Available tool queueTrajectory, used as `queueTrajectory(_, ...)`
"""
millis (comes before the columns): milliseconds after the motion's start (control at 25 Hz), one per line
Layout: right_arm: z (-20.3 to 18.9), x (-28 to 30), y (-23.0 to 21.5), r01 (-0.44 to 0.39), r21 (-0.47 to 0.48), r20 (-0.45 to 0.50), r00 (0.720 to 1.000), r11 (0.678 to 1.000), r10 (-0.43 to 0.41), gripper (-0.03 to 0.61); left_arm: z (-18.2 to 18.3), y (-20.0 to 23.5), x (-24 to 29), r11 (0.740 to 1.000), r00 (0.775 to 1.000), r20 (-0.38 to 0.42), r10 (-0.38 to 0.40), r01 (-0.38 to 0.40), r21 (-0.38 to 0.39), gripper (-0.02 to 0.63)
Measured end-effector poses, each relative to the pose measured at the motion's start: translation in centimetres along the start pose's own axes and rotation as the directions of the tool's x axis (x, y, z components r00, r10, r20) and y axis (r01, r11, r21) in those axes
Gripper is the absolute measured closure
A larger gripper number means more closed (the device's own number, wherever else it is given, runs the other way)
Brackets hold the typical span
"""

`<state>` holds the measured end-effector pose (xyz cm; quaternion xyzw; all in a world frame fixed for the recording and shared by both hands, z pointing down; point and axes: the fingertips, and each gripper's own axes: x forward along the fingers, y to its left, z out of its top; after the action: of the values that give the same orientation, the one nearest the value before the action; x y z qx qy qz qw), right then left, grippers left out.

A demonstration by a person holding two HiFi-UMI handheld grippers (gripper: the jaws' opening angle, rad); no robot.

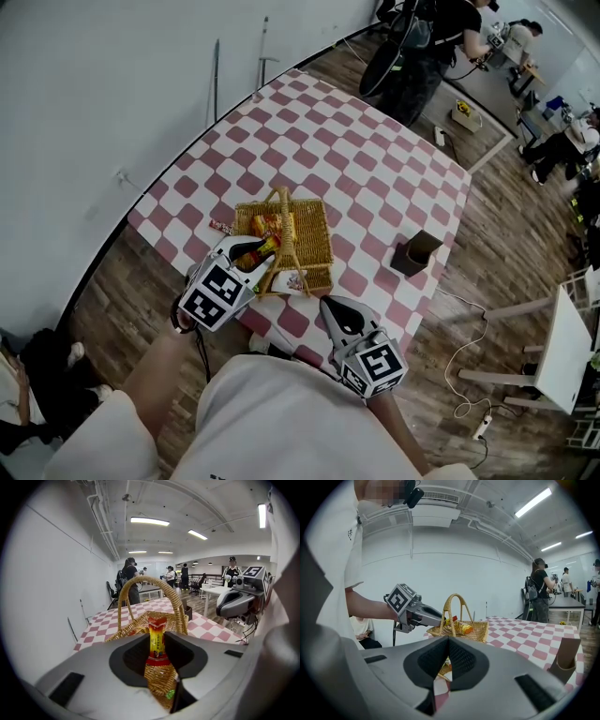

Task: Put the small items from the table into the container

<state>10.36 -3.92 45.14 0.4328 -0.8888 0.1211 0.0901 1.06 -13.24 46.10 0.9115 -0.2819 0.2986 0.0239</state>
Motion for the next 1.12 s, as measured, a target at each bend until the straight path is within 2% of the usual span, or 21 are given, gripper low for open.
queueTrajectory(280, -0.13, 0.08, -0.07, 0.001, 0.001, -0.003, 1.000, 1.000, -0.001, 0.565, -0.53, -0.18, 0.25, 0.999, 0.999, -0.043, -0.032, 0.033, 0.029, 0.500)
queueTrajectory(560, -0.07, 0.12, -0.15, 0.000, 0.004, -0.002, 1.000, 1.000, 0.000, 0.565, -0.80, -0.07, 0.35, 0.998, 0.997, -0.072, -0.018, 0.022, 0.050, 0.488)
queueTrajectory(1120, 0.01, 0.33, -0.30, -0.004, 0.005, -0.003, 1.000, 1.000, 0.004, 0.565, -0.82, 0.31, 0.28, 0.999, 0.997, -0.073, -0.014, 0.018, 0.051, 0.449)
